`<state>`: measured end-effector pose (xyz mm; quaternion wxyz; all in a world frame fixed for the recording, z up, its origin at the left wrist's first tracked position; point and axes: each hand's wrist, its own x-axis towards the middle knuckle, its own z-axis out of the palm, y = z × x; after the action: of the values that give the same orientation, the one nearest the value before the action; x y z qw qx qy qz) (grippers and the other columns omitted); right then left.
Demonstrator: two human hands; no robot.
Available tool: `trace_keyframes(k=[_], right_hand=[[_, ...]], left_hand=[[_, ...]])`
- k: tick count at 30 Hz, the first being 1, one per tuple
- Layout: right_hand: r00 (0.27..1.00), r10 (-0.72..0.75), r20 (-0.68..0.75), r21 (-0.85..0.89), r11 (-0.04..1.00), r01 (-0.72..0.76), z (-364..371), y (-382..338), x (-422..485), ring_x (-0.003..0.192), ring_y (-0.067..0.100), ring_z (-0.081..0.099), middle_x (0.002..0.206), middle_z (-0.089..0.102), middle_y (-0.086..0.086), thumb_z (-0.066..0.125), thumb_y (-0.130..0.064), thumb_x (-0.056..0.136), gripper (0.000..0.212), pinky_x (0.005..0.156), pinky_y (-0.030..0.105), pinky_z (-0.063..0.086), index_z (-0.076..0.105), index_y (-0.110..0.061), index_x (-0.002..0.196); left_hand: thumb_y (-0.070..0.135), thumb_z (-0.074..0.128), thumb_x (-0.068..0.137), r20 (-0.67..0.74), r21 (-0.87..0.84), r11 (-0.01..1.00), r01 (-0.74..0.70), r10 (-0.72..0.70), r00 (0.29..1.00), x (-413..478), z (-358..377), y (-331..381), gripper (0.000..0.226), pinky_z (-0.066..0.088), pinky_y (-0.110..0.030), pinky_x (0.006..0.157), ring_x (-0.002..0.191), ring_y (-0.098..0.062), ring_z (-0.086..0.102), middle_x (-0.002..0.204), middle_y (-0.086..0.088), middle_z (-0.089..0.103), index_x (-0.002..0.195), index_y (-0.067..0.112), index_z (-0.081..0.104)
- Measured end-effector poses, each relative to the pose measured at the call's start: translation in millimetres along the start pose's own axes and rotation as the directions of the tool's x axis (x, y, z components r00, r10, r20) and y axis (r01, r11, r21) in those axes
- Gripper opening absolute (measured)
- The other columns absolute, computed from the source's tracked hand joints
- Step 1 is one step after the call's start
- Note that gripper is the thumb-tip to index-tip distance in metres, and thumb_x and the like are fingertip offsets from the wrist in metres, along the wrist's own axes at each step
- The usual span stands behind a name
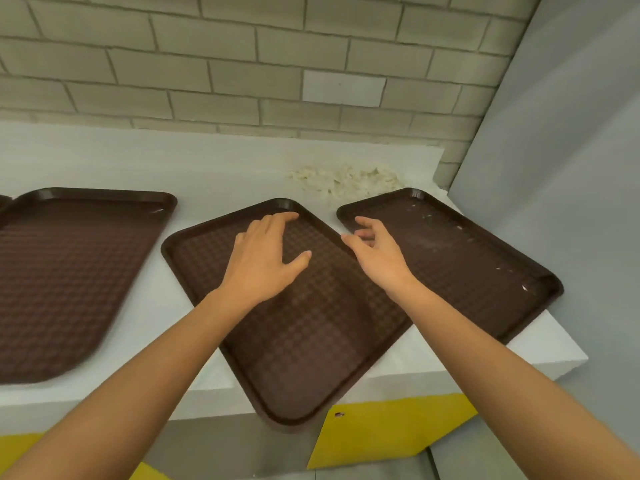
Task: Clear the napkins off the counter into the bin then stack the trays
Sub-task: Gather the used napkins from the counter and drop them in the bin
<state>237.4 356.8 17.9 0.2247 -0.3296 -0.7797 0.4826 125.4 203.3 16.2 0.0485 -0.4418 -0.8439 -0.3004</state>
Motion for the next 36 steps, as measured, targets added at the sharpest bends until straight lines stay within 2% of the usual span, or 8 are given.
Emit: trace_keyframes(k=[4, 12, 20, 25, 30, 33, 36], right_hand=[[1.000, -0.016, -0.025, -0.054, 0.998, 0.015, 5.2, 8.4, 48.1, 0.113, 0.012, 0.050, 0.127, 0.051, 0.000, 0.061, -0.033, 0.088, 0.053, 0.089, 0.023, 0.040, 0.042, -0.022, 0.137], [0.991, -0.116, 0.065, -0.288, 0.949, 0.130, 14.2, 22.4, 149.2, 0.130, 0.020, 0.040, 0.140, 0.041, 0.008, 0.060, -0.029, 0.088, 0.057, 0.107, 0.031, 0.035, 0.039, -0.017, 0.139], [0.993, -0.068, 0.098, -0.424, 0.900, 0.103, 43.1, 28.3, 238.5, 0.132, 0.026, 0.036, 0.142, 0.035, 0.008, 0.057, -0.032, 0.088, 0.056, 0.101, 0.033, 0.036, 0.037, -0.020, 0.139], [0.989, -0.053, 0.135, -0.593, 0.796, 0.124, 62.4, 35.5, 277.9, 0.134, 0.028, 0.029, 0.148, 0.027, 0.006, 0.055, -0.031, 0.089, 0.059, 0.106, 0.042, 0.034, 0.032, -0.020, 0.142], [0.984, -0.047, 0.173, -0.769, 0.617, 0.165, 74.2, 49.9, 299.9, 0.138, 0.029, 0.024, 0.154, 0.018, 0.006, 0.050, -0.036, 0.092, 0.063, 0.107, 0.044, 0.029, 0.021, -0.022, 0.147], [0.988, -0.026, 0.152, -0.794, 0.592, 0.138, 78.5, 56.5, 307.2, 0.137, 0.031, 0.023, 0.154, 0.017, 0.006, 0.045, -0.040, 0.093, 0.061, 0.106, 0.049, 0.028, 0.018, -0.028, 0.147], [0.990, -0.033, 0.140, -0.806, 0.577, 0.134, 84.2, 61.0, 312.4, 0.133, 0.030, 0.027, 0.148, 0.028, 0.006, 0.041, -0.043, 0.095, 0.051, 0.101, 0.050, 0.032, 0.027, -0.031, 0.143]], left_hand=[[0.048, 0.056, 0.085, 0.013, 0.014, 1.000, 0.017, -0.017, 1.000, 42.6, 17.0, -15.6, 0.064, 0.031, -0.041, 0.104, 0.128, -0.019, 0.040, 0.138, 0.002, 0.045, 0.140, 0.024, 0.035], [0.048, 0.056, 0.085, 0.057, 0.077, 0.997, 0.021, -0.025, 0.998, 127.7, 42.9, -36.4, 0.066, 0.033, -0.040, 0.104, 0.130, -0.022, 0.040, 0.144, 0.000, 0.041, 0.142, 0.023, 0.034], [0.048, 0.057, 0.084, 0.083, 0.117, 0.993, 0.029, -0.039, 0.996, 173.9, 60.3, -59.6, 0.065, 0.035, -0.042, 0.104, 0.132, -0.023, 0.040, 0.147, -0.001, 0.038, 0.141, 0.024, 0.035], [0.049, 0.055, 0.086, 0.122, 0.093, 0.995, 0.045, -0.057, 0.991, 191.1, 66.5, -78.4, 0.065, 0.030, -0.038, 0.107, 0.135, -0.020, 0.034, 0.149, 0.003, 0.034, 0.142, 0.028, 0.031], [0.051, 0.051, 0.087, 0.173, 0.115, 0.992, 0.044, -0.064, 0.983, 194.8, 73.7, -91.6, 0.064, 0.029, -0.037, 0.108, 0.135, -0.019, 0.032, 0.149, 0.005, 0.032, 0.142, 0.030, 0.029], [0.051, 0.052, 0.087, 0.184, 0.114, 0.992, 0.048, -0.069, 0.981, 194.9, 77.0, -96.4, 0.063, 0.029, -0.037, 0.107, 0.135, -0.020, 0.033, 0.148, 0.004, 0.033, 0.142, 0.029, 0.029], [0.051, 0.051, 0.087, 0.198, 0.118, 0.992, 0.051, -0.074, 0.977, 195.1, 79.8, -99.0, 0.062, 0.030, -0.039, 0.107, 0.134, -0.020, 0.034, 0.148, 0.004, 0.034, 0.142, 0.029, 0.030]])
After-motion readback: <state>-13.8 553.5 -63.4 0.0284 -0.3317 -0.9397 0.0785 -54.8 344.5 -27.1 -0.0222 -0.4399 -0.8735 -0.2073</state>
